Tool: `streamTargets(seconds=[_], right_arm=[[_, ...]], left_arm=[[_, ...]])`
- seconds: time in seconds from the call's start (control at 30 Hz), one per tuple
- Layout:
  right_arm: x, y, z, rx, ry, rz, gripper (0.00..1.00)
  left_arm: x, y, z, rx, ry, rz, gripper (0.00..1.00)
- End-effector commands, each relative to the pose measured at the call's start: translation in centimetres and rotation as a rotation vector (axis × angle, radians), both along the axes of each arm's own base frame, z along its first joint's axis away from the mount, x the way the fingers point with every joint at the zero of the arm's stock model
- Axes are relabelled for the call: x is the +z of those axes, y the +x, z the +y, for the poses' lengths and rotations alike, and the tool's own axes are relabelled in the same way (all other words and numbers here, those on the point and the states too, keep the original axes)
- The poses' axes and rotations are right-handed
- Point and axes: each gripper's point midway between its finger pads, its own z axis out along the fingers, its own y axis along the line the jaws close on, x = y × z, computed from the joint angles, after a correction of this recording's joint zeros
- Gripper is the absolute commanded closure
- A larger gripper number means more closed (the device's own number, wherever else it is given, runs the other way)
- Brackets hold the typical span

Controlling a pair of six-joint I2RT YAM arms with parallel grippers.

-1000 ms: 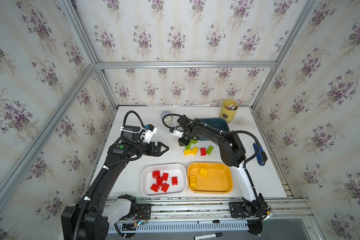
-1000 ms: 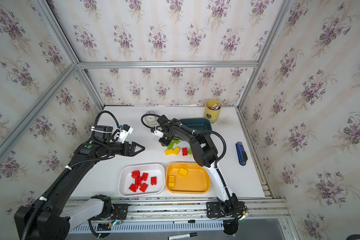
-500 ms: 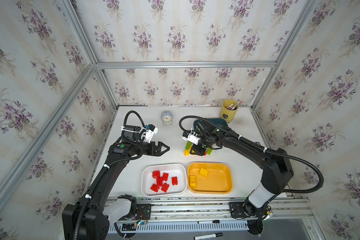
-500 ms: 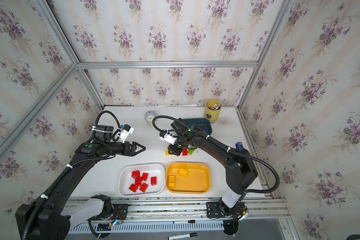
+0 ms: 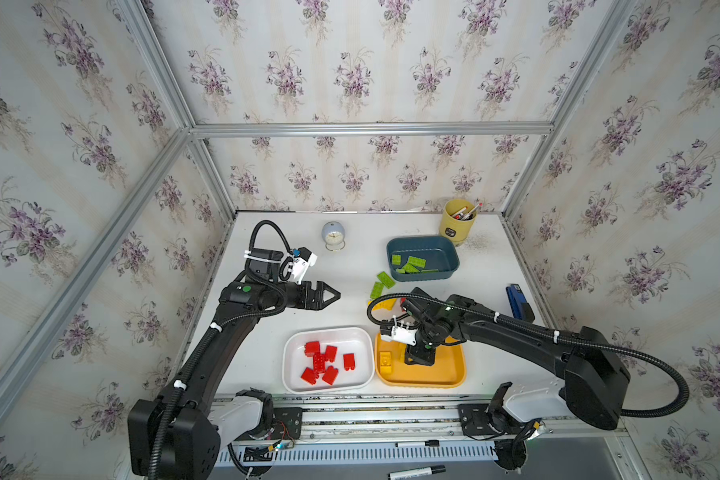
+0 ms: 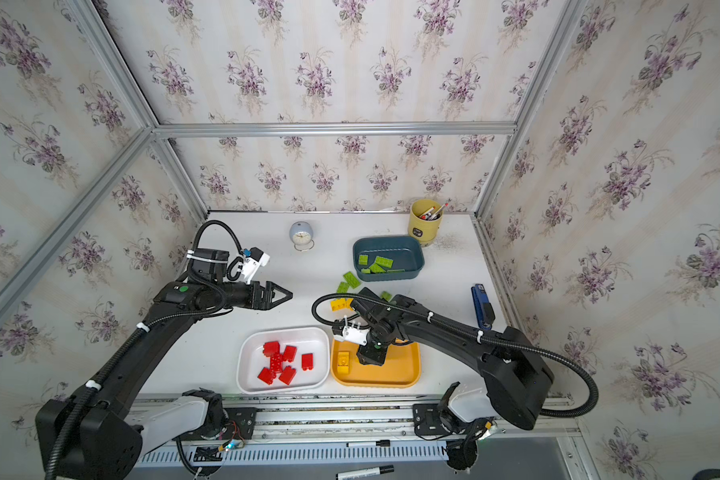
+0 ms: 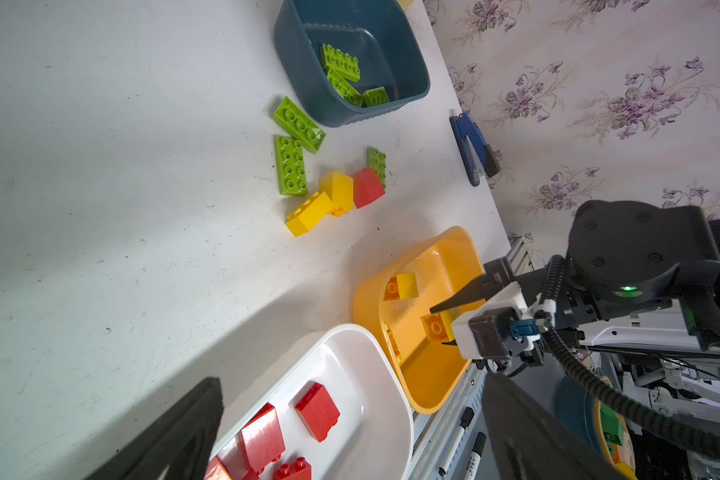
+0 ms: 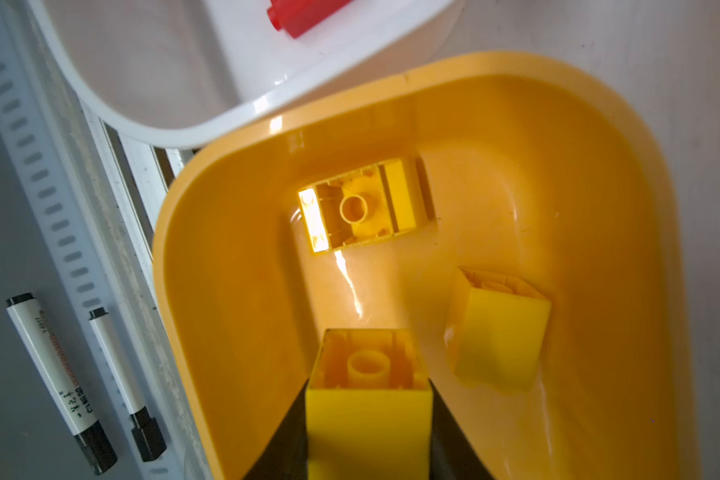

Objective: Sort the legos into containers by color
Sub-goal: 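Release the yellow brick into the yellow tray and return the right gripper to the pile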

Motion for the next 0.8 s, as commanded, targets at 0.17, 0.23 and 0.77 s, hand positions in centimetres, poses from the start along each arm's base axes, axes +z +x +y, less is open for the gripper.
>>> streamTargets(seconds=[0.17,0.23,0.77], right_arm=[[5.3,3.7,3.6,0.032,0.18,-0.097,0.34],[5.4,5.0,3.9,0.05,0.164,-0.135,0.35],[0.1,16.0,8.6,0.18,0.058,-0.205,0.43]], left_arm=[[0.8,0.0,-0.3,-0.014,-0.028,-0.018,0.01],[0.8,0.0,-0.3,-0.016,-0.028,-0.021,0.01],[1.0,-0.7,0.7,0.011,-0.032,-0.04,0.01]])
